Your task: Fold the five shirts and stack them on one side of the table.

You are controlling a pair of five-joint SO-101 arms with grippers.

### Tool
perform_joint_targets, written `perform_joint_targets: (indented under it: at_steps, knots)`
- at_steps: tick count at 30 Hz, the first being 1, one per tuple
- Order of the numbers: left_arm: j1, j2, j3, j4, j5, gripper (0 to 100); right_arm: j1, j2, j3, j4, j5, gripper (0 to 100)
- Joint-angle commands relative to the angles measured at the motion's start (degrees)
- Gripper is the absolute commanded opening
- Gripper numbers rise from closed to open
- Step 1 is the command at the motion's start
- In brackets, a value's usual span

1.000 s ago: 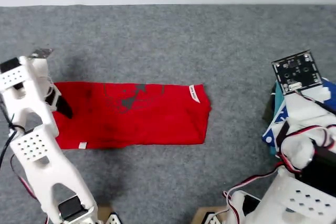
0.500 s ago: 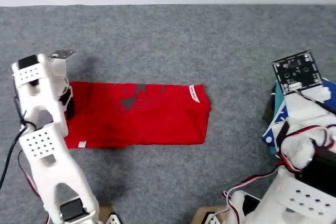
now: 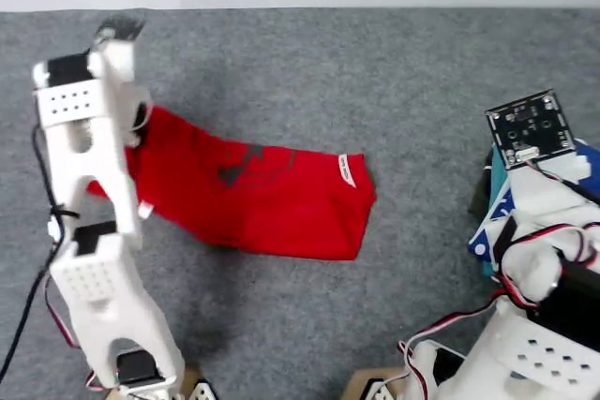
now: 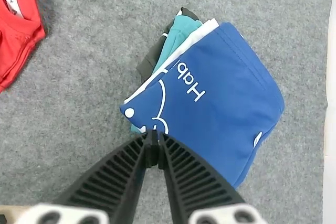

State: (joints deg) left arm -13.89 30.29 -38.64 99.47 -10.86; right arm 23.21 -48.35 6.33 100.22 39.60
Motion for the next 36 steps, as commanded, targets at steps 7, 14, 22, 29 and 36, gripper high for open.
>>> perform_joint_targets:
  at_steps: [7, 14, 22, 29, 36]
  knots:
    - [23.65, -12.75, -0.48, 1.14, 10.37, 0, 0.66, -0.57, -0.44, 0.48, 0.26, 1.0]
    - [36.75, -6.07, -0.48, 1.14, 11.69, 0, 0.66, -0.57, -0.18, 0.48, 0.26, 1.0]
    - [41.85, 3.78, -0.57, 1.05, 13.98, 0, 0.66, -0.57, -0.18, 0.48, 0.26, 1.0]
    - [46.51, 7.56, -1.01, 0.88, 14.77, 1, 0.66, -0.57, -0.18, 0.57, 0.18, 1.0]
    - [50.29, 8.0, -4.35, 0.88, 18.9, 15, 0.66, -0.48, -0.09, 0.57, 0.18, 1.0]
